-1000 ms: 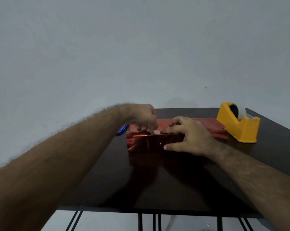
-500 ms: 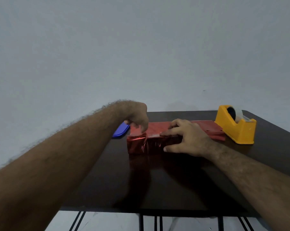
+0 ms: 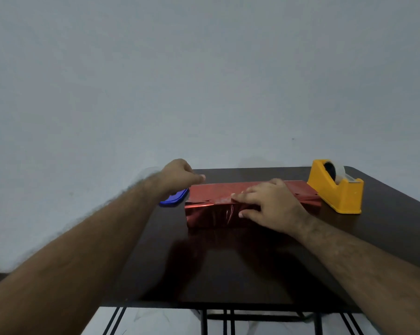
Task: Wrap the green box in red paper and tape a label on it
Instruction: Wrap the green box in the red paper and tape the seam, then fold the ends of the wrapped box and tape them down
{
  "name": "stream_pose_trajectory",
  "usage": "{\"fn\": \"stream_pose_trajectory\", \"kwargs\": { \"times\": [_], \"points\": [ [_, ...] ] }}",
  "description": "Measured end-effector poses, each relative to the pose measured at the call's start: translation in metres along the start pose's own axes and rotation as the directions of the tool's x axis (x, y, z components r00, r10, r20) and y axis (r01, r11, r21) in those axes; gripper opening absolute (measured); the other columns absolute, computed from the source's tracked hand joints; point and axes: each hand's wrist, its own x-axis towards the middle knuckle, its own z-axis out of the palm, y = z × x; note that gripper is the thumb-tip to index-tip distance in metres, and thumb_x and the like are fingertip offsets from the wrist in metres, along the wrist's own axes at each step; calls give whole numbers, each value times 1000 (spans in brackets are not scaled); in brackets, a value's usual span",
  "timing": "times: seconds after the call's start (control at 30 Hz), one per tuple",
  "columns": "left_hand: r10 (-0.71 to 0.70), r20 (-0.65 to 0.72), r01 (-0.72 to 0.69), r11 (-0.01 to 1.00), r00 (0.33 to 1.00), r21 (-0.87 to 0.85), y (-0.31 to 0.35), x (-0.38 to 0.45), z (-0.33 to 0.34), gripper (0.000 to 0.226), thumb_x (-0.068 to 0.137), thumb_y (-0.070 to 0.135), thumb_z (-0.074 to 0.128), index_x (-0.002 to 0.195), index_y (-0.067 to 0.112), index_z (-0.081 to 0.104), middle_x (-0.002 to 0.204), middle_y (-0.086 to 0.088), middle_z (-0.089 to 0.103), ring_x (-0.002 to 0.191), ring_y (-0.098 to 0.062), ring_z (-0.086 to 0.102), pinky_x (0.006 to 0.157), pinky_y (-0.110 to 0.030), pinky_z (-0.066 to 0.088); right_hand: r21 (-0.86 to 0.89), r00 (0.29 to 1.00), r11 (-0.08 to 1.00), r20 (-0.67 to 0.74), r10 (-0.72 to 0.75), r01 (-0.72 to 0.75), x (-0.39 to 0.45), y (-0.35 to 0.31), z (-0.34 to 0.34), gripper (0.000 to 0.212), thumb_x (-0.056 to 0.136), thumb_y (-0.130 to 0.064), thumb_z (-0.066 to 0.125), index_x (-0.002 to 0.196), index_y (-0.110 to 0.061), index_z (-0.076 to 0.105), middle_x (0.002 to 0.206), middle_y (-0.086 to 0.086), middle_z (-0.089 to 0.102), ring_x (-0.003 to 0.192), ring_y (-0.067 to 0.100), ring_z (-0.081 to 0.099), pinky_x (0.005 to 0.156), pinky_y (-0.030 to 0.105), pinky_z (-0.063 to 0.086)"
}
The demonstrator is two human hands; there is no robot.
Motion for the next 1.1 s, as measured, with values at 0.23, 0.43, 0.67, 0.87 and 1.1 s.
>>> {"fn": "stream_pose_trajectory", "kwargs": {
  "times": [0.23, 0.43, 0.67, 0.87, 1.1],
  "points": [
    [31, -263, -93, 969, 964, -227, -14, -28, 27, 28, 97, 47, 68, 105, 20, 60, 95, 0, 70, 90, -19, 68, 73, -33, 55, 155, 982, 981, -133, 135, -114, -3, 5, 5, 48, 88, -51, 77, 133, -34, 72, 124, -12, 76, 120, 9, 68, 110, 38, 48],
    [-14, -339, -197, 789, 941, -582, -7, -41, 48, 68, 92, 72, 58, 135, 19, 53, 127, -4, 64, 116, -17, 61, 99, -34, 49, 803, 827, 570, -195, 527, -174, 15, 5, -19, 28, 92, -26, 81, 119, -23, 80, 108, -8, 81, 105, 8, 75, 101, 36, 58],
    [199, 141, -32, 677, 970, -735, 14, -37, 62, 107, 71, 35, 96, 157, 13, 37, 142, -4, 67, 128, -24, 66, 111, -41, 48, 966, 770, -249, 209, 603, -67, 34, -12, -36, 26, 103, -26, 66, 122, -12, 75, 117, 10, 79, 113, 29, 74, 92, 44, 61],
    [245, 100, -49, 538, 964, -842, 8, -42, 89, 58, 77, 3, 86, 131, 1, 65, 121, -18, 76, 108, -32, 76, 90, -41, 63, 961, 759, -170, 276, 590, -217, 37, -9, -25, 40, 105, -50, 55, 115, -17, 75, 108, 9, 80, 98, 24, 78, 80, 39, 62],
    [153, 17, -91, 672, 988, -735, -5, -32, 110, 83, 65, 21, 102, 135, 17, 57, 120, -4, 78, 109, -23, 77, 100, -49, 60, 926, 870, 87, 308, 384, -366, 18, 13, 10, 63, 79, -44, 88, 133, -22, 65, 121, -2, 78, 113, 20, 74, 93, 35, 60]
  ]
}}
